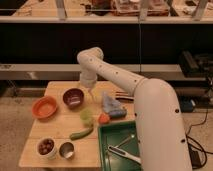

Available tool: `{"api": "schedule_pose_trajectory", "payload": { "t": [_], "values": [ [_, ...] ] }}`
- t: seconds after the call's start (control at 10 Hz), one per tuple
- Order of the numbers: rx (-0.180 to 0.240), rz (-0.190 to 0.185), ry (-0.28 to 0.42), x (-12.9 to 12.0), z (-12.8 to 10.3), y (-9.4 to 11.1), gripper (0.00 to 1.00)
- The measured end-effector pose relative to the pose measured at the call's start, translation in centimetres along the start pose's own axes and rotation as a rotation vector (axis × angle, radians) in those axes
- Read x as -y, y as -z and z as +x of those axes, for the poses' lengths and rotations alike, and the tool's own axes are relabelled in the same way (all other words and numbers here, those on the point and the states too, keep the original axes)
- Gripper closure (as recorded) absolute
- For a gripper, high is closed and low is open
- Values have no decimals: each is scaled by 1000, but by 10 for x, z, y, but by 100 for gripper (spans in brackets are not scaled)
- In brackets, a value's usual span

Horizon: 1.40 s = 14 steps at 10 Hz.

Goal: Stack bowls on top of each other

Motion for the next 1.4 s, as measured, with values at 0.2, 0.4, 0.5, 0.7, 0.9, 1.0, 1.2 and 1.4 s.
{"api": "schedule_pose_trajectory", "payload": {
  "t": [0.2, 0.4, 0.5, 0.7, 0.9, 1.0, 1.2, 1.4],
  "values": [
    [-21, 26, 11, -2, 2, -1, 20],
    [-47, 26, 187, 13, -9, -18, 20],
    [-62, 17, 300, 24, -14, -33, 20],
    [-68, 1, 410, 41, -19, -54, 20],
    [-32, -13, 417, 42, -12, -68, 23],
    [12, -27, 415, 37, -7, -82, 34],
    [41, -35, 412, 34, -4, -89, 52],
    [50, -35, 415, 31, -5, -91, 73]
  ]
}}
